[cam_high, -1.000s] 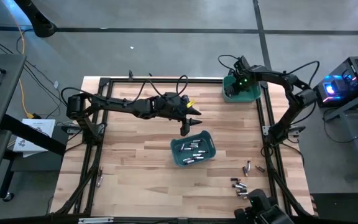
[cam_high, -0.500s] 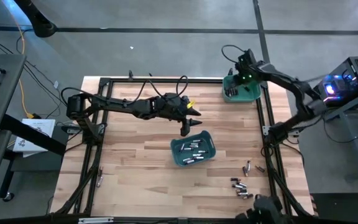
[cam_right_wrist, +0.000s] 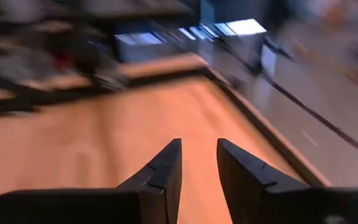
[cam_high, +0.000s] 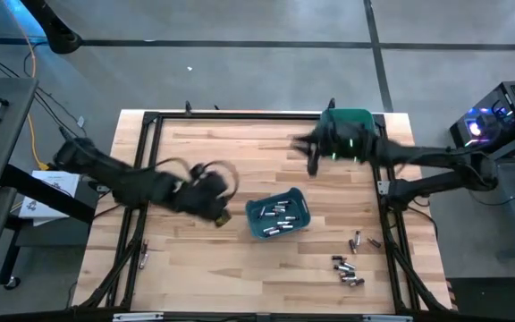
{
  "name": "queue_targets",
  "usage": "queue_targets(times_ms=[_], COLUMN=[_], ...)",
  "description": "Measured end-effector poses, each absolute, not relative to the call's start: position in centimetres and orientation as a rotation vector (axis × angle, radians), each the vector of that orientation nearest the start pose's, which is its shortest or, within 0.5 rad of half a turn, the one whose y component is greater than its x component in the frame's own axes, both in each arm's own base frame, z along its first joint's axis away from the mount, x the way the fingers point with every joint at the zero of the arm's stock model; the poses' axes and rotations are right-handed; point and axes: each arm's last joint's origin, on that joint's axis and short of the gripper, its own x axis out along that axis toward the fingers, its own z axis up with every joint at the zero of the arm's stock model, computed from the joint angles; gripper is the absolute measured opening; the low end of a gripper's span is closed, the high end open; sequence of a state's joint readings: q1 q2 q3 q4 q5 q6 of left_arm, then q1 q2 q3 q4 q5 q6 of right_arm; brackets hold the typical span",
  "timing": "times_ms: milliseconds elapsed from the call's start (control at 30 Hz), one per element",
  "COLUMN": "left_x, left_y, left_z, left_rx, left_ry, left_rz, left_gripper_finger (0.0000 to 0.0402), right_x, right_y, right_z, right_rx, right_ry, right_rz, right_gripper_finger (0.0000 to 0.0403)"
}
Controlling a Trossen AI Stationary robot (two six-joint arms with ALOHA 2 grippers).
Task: Sort batteries
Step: Put the black battery into the green bin
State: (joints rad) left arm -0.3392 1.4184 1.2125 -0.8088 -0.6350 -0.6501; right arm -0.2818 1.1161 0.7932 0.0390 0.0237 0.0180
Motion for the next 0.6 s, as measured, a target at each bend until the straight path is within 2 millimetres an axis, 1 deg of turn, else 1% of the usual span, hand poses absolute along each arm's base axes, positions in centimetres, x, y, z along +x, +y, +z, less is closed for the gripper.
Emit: queue_targets(times_ms=[67,133,233,300,367,467,533,600], left_x=[25.4,24.3,23.1,23.0,23.3,24.0,24.5,24.7], left_y=[-9.5,-11.0,-12.8,-13.8,-14.4,-14.4,-14.2,-14.1], left_z=[29.8,29.6,29.0,28.4,28.0,27.2,26.4,25.2], left_rx=[-0.177,-0.221,-0.311,-0.392,-0.424,-0.4,-0.395,-0.381], left_ry=[0.747,0.757,0.822,0.867,0.868,0.874,0.99,1.184], left_rz=[0.555,0.554,0.53,0.503,0.499,0.532,0.495,0.418], left_gripper_finger=[0.0138,0.0132,0.0126,0.0124,0.0124,0.0123,0.0123,0.0124], right_x=[24.4,24.8,24.8,24.9,25.1,25.5,25.9,26.1], right_y=[-4.4,-2.2,0.4,1.8,2.8,4.0,4.5,4.7], right_z=[28.0,26.7,24.7,23.6,22.9,21.7,21.3,21.1], right_rx=[0.03,-0.005,-0.046,-0.054,-0.056,-0.055,-0.089,-0.113], right_ry=[0.183,0.1,0.047,0.042,0.062,0.11,0.095,0.08], right_rz=[-0.183,-0.081,0.029,0.081,0.121,0.167,0.185,0.191], right_gripper_finger=[0.0094,0.0094,0.0094,0.0094,0.0094,0.0094,0.0094,0.0094])
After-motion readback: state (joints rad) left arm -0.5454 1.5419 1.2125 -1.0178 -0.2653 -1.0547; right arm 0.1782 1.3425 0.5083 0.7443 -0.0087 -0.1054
